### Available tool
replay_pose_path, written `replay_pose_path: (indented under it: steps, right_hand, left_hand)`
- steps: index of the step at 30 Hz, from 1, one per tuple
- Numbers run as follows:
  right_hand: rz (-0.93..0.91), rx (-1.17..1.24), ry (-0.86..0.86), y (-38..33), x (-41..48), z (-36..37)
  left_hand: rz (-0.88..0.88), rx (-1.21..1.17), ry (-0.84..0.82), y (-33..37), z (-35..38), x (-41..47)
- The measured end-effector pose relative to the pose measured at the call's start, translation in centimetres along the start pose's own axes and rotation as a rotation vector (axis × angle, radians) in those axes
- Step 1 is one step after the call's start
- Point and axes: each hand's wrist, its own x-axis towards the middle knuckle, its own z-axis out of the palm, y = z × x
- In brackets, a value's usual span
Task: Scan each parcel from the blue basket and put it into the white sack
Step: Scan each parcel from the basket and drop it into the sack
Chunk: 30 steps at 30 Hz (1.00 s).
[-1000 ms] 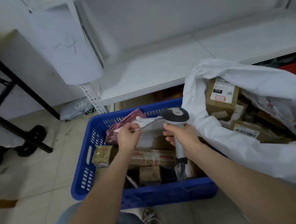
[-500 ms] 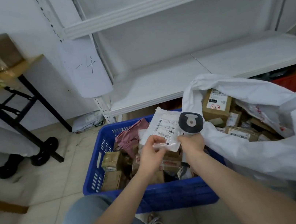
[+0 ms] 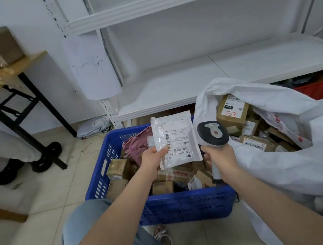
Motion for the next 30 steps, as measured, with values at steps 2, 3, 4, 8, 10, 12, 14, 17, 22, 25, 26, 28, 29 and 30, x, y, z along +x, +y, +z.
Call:
replay_pose_path:
  steps: [2, 3, 4, 8, 10, 12, 14, 17, 22, 25, 26, 28, 29, 30]
  right_hand:
    - [0.015, -0.027, -0.066, 0.4, -0.6, -0.6]
    - [0.014, -0.058, -0.102, 0.5, -1.2, -0.7]
    - [0.009, -0.087, -0.130, 0.7, -1.7, -0.8]
    - [0.014, -0.139, -0.187, 2.0, -3.7, -0.6]
    - [0.041, -0.132, -0.191, 2.3, -4.3, -0.5]
    - [0.064, -0.127, -0.197, 2.5, -4.7, -0.5]
    - [0.074, -0.136, -0.197, 2.6, -5.0, -0.6]
    - [0.080, -0.166, -0.182, 2.4, -5.1, -0.7]
    - [0.077, -0.197, -0.168, 1.7, -5.2, -0.9]
    - [0.064, -0.196, -0.154, 1.5, -5.4, -1.0]
    - [0.063, -0.191, -0.154, 1.4, -5.4, -1.1]
    - [0.061, -0.186, -0.156, 1.4, -5.5, -1.2]
    - [0.061, -0.180, -0.155, 1.4, -5.4, -1.3]
    - [0.064, -0.174, -0.152, 1.4, -5.4, -1.3]
  left_hand:
    - [-0.010, 0.004, 0.057, 0.0, 0.3, 0.3]
    - [-0.017, 0.010, 0.079, 0.0, 0.4, 0.4]
    - [-0.022, -0.001, 0.095, 0.0, 0.5, 0.6]
    - [-0.047, -0.057, 0.120, 0.1, 0.9, 1.0]
    - [-0.054, -0.078, 0.133, 0.1, 1.1, 1.1]
    - [-0.057, -0.086, 0.146, 0.2, 1.3, 1.1]
    - [-0.062, -0.086, 0.148, 0.1, 1.4, 1.1]
    - [-0.057, -0.079, 0.147, 0.2, 1.5, 1.1]
    - [-0.043, -0.040, 0.143, 0.1, 1.7, 1.3]
    - [-0.037, -0.020, 0.144, 0.2, 2.0, 1.2]
    - [-0.036, -0.016, 0.146, 0.2, 2.0, 1.2]
    - [-0.033, -0.013, 0.148, 0.3, 2.2, 1.2]
    - [-0.028, -0.018, 0.142, 0.3, 2.3, 1.2]
    - [-0.024, -0.022, 0.140, 0.4, 2.4, 1.1]
